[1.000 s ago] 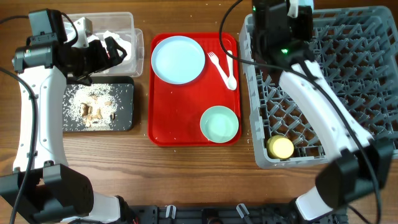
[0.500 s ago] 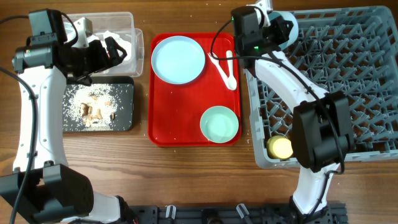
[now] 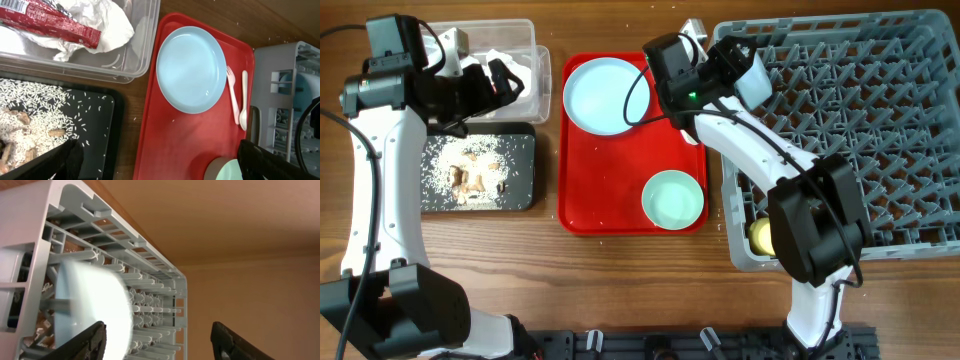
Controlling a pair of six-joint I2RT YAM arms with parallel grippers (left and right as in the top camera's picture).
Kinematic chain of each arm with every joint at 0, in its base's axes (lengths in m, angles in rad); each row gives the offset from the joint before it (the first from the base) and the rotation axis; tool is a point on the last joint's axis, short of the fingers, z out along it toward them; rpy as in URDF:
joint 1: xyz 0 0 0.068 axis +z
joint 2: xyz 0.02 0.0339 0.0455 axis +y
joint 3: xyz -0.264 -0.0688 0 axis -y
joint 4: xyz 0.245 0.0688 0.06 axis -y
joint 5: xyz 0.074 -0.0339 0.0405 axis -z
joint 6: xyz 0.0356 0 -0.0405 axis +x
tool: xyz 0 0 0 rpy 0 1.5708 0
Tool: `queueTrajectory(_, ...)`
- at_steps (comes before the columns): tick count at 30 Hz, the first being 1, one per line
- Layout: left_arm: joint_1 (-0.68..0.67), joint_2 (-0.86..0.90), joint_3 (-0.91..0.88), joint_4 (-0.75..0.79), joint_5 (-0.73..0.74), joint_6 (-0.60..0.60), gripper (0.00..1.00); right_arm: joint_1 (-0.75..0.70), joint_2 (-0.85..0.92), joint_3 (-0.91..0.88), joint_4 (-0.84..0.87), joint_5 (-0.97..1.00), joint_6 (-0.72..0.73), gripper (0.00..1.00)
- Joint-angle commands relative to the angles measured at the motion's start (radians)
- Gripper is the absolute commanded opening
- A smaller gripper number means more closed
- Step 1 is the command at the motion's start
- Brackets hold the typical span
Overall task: Sort waste into correct bins and load items into the dishwasher rack
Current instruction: 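Place the blue bowl upright into the dish rack with the right gripper, then grasp the green bowl on the red tray with the right gripper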
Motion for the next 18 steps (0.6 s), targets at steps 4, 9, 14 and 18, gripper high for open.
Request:
queueTrajectory(4,0.007,-0.003,0.008,0.002,-0.005,0.017,1.0,0.002,-0.143,-0.001,-0.124,-0.307,0.212,0.77)
queueTrajectory(9,0.007,-0.003,0.008,0.002,-0.005,0.017,1.0,0.001,-0.431,-0.001,-0.452,-1.18,0.557,0.89)
queueTrajectory(14,0.007,-0.003,0.008,0.002,-0.005,0.017,1.0,0.003,-0.42,-0.106,-0.634,-1.325,0.76,0.84)
queueTrajectory(18,0.007,-0.003,0.008,0.002,-0.005,0.017,1.0,0.003,-0.389,-0.288,-0.609,-1.277,0.734,0.75)
